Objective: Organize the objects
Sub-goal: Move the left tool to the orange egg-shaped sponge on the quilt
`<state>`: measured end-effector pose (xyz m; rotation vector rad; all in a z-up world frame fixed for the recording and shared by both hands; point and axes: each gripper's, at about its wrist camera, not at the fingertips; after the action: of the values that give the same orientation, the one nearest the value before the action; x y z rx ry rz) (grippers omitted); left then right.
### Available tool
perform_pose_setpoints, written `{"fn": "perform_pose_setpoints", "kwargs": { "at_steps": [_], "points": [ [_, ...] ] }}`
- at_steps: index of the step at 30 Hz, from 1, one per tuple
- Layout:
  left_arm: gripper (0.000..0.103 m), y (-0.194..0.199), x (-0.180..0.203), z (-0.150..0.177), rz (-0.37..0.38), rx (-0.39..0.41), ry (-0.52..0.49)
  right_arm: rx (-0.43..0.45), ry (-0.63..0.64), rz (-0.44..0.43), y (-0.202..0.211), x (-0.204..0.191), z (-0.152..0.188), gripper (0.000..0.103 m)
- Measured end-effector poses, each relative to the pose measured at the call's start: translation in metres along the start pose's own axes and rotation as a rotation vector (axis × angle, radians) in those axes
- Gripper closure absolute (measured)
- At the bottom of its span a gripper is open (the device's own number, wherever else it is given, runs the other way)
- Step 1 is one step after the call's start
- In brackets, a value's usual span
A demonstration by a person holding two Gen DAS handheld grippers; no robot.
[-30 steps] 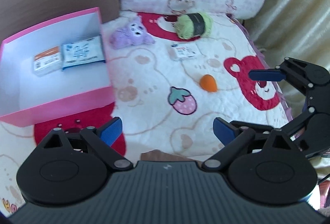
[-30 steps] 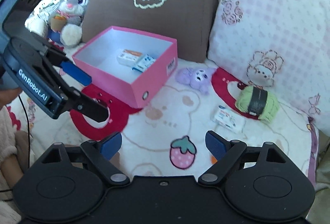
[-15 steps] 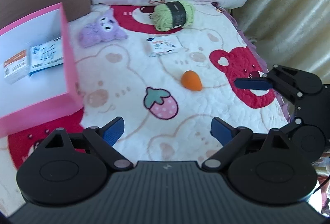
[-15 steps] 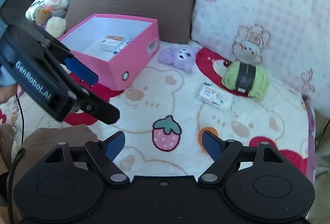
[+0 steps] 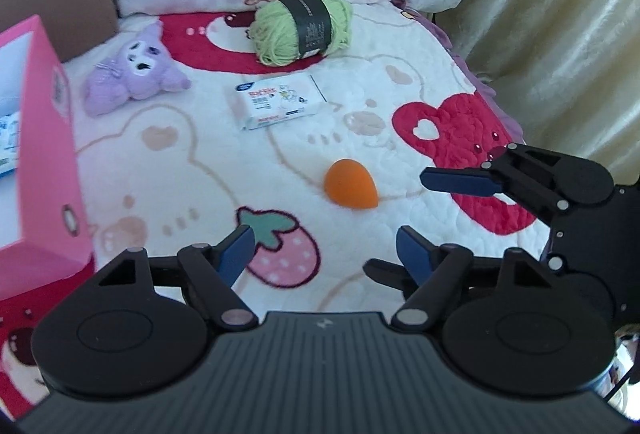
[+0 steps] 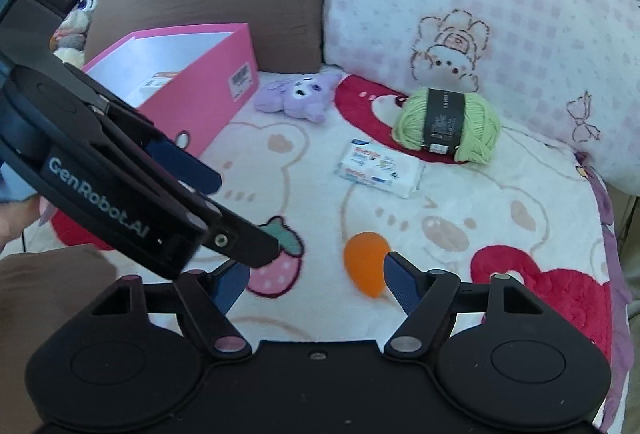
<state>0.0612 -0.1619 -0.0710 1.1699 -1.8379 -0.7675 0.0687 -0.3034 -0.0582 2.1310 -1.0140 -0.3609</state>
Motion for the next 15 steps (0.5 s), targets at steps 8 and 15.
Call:
{"fn": "perform_pose_setpoints", "kwargs": {
  "at_steps": [8, 15],
  "points": [
    [0.040, -0.040, 0.001, -0.005, 0.024, 0.004, 0.003, 0.066, 0.019, 0.071, -0.030, 0.009, 0.019, 0.029],
    [0.047, -0.062, 0.006, -0.007, 0.015, 0.028, -0.032, 0.081, -0.032, 0.081, -0.049, 0.017, 0.033, 0.029]
  ]
}}
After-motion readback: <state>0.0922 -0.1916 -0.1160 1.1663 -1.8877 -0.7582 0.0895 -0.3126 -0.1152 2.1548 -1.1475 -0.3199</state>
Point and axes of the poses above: each gripper's, at about its wrist camera, not at the fingertips, and y roughly against the way its jaws point, x to its right, z to its underside, and after that the axes turned 5 degrees about y, right-handed
